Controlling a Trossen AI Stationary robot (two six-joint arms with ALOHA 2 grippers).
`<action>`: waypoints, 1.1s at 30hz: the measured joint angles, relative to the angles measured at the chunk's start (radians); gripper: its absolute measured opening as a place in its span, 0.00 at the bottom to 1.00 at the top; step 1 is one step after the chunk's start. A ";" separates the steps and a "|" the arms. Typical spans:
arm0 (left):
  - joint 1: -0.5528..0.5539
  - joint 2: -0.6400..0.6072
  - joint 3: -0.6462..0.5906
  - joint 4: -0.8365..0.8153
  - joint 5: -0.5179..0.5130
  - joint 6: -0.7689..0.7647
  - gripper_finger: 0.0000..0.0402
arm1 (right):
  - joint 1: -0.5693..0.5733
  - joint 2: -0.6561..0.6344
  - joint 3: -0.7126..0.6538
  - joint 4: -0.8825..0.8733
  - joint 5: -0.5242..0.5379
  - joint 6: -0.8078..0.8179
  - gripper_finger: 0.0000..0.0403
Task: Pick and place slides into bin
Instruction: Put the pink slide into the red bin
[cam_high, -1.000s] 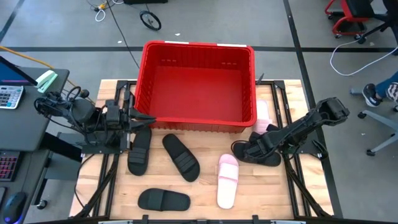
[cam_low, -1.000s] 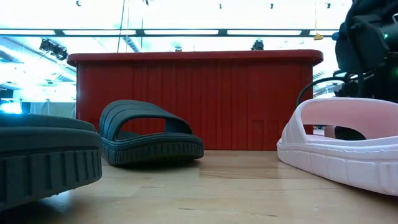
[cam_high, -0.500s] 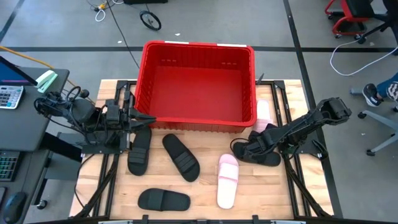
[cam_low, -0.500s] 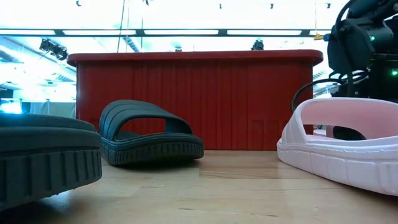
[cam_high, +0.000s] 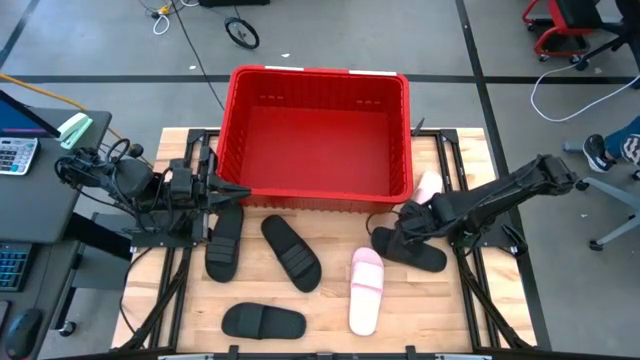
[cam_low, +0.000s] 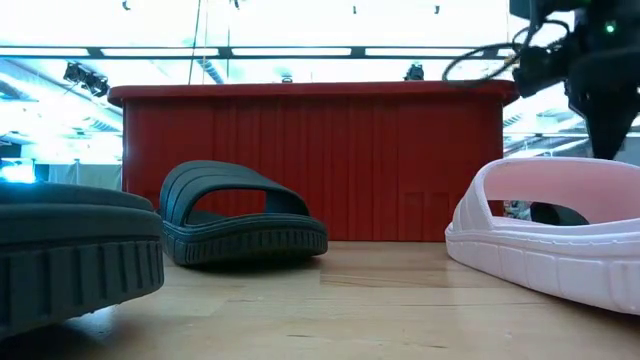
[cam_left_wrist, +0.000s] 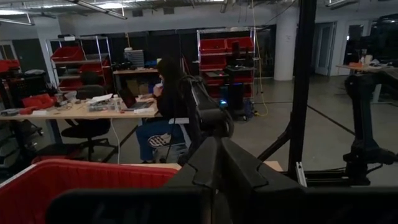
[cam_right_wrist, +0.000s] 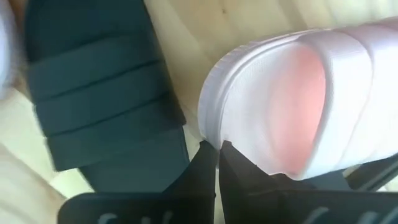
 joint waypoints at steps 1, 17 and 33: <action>0.000 0.000 0.000 0.000 0.000 0.000 0.07 | 0.001 -0.004 0.013 -0.004 -0.005 0.003 0.01; 0.000 0.000 0.000 0.000 0.000 -0.001 0.07 | 0.209 -0.010 0.535 -0.073 -0.198 0.343 0.01; 0.000 0.000 0.000 0.002 0.000 0.000 0.04 | 0.401 -0.010 1.047 0.327 0.443 -0.121 0.00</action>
